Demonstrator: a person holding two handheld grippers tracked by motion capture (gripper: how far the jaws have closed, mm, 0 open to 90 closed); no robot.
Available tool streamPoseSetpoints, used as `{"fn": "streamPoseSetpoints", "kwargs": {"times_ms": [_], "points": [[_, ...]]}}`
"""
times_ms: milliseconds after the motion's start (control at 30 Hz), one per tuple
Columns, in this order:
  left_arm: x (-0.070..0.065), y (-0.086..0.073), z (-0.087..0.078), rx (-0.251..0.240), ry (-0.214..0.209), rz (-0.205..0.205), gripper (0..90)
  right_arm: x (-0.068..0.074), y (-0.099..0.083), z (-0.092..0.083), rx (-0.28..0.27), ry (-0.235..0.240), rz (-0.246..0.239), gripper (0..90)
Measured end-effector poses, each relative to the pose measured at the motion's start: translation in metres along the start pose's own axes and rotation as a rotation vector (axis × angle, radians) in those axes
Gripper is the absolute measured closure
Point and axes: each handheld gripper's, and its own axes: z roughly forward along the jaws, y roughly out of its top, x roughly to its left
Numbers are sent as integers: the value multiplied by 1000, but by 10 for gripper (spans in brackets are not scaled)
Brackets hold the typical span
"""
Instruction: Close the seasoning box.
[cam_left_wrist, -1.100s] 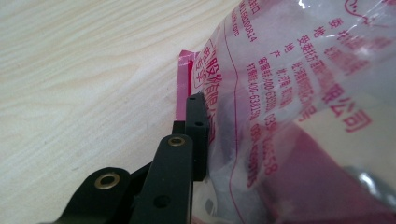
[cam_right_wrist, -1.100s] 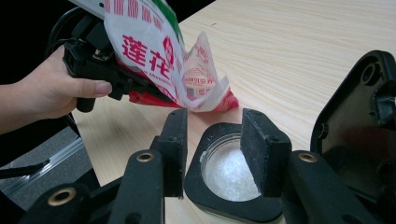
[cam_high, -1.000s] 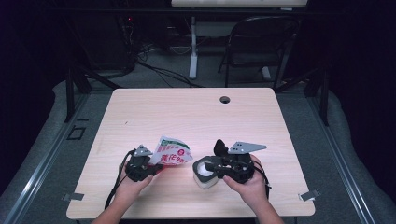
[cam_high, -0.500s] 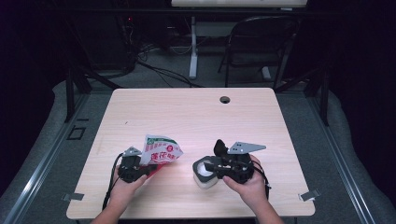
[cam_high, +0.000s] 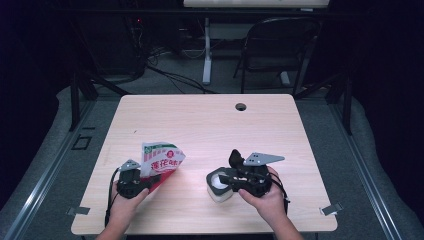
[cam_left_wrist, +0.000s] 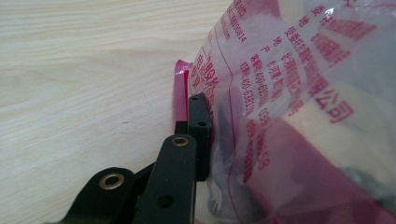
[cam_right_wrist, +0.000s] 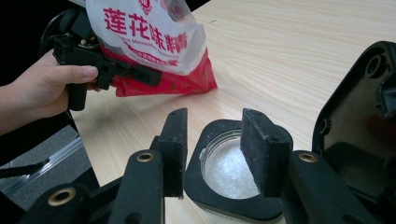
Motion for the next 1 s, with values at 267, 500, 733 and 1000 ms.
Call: {"fn": "streamPoseSetpoints", "kwargs": {"times_ms": [267, 500, 733, 1000], "points": [[11, -8, -9, -52, 48, -17, 849, -2, -3, 0, 5, -8, 6, 615], [18, -12, -11, -83, 73, -50, 850, -4, -8, 0, 3, -11, 14, 605], [20, -15, -9, -92, 72, -68, 848, -5, -11, 0, 9, -5, 22, 598], [25, -19, -9, -86, 61, -114, 816, -5, -12, 1, 17, -7, 15, 594]]}}
